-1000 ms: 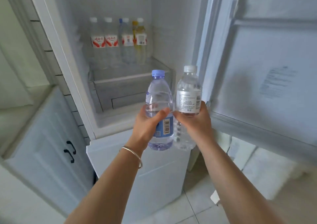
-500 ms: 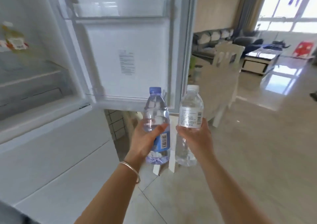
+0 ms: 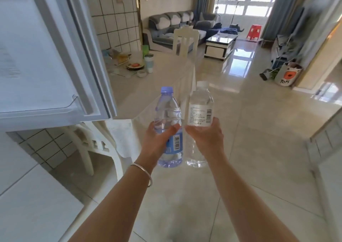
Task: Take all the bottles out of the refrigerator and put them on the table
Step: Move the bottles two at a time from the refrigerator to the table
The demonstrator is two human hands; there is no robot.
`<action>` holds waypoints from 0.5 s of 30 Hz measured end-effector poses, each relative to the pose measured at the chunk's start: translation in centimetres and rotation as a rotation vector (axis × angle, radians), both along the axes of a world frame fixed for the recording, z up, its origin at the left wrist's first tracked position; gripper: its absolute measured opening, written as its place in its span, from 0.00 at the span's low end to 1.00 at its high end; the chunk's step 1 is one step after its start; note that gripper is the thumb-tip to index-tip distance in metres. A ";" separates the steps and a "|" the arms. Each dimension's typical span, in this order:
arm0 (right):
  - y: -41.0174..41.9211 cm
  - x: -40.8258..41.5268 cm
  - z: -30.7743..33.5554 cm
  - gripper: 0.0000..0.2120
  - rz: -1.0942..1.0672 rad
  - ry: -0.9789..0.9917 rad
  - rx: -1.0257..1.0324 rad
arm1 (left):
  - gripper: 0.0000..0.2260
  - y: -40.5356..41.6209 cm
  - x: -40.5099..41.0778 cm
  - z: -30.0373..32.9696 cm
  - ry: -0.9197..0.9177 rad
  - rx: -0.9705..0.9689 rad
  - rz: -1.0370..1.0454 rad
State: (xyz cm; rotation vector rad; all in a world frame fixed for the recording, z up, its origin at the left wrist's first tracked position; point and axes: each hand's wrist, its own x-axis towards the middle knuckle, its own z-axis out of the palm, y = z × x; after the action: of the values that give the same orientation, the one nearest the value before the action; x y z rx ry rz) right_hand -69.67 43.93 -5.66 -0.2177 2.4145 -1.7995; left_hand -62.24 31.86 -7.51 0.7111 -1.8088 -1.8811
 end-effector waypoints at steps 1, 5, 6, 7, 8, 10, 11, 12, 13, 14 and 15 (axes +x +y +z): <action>-0.2 -1.3 -0.1 0.23 -0.001 0.001 0.008 | 0.24 -0.4 -1.5 -0.3 -0.013 0.001 -0.003; -2.7 -7.1 -1.0 0.23 0.006 -0.001 0.038 | 0.24 -3.1 -7.7 -1.8 -0.035 -0.019 0.001; -3.8 -8.8 -1.2 0.22 0.003 -0.009 0.043 | 0.22 -4.0 -9.3 -2.0 -0.040 -0.027 -0.001; -5.0 -10.5 -1.4 0.22 0.001 -0.019 0.048 | 0.19 -5.0 -10.9 -2.1 -0.045 -0.036 -0.004; -6.5 -12.3 -1.4 0.22 0.004 -0.026 0.046 | 0.14 -6.4 -12.7 -2.3 -0.042 -0.043 0.001; -9.7 -16.0 -1.3 0.22 0.013 -0.033 0.042 | 0.09 -9.6 -16.2 -2.4 -0.051 -0.044 0.021; -11.4 -17.8 -1.3 0.23 0.016 -0.034 0.045 | 0.10 -11.3 -17.9 -2.4 -0.064 -0.046 0.033; -13.0 -19.4 -1.2 0.24 0.022 -0.032 0.051 | 0.11 -13.0 -19.3 -2.4 -0.075 -0.056 0.044; -14.5 -20.9 -1.1 0.24 0.034 -0.026 0.058 | 0.13 -14.7 -20.7 -2.3 -0.082 -0.068 0.056; -16.2 -22.4 -0.9 0.25 0.049 -0.017 0.064 | 0.15 -16.3 -22.2 -2.0 -0.085 -0.069 0.073; -17.7 -23.9 -0.8 0.25 0.063 -0.008 0.065 | 0.15 -17.8 -23.6 -1.9 -0.088 -0.057 0.099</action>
State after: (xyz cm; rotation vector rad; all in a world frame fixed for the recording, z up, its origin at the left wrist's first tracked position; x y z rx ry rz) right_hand -93.57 26.23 -6.46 -0.2767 2.4277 -1.6894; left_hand -85.81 14.09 -9.42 0.8596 -1.8379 -1.7525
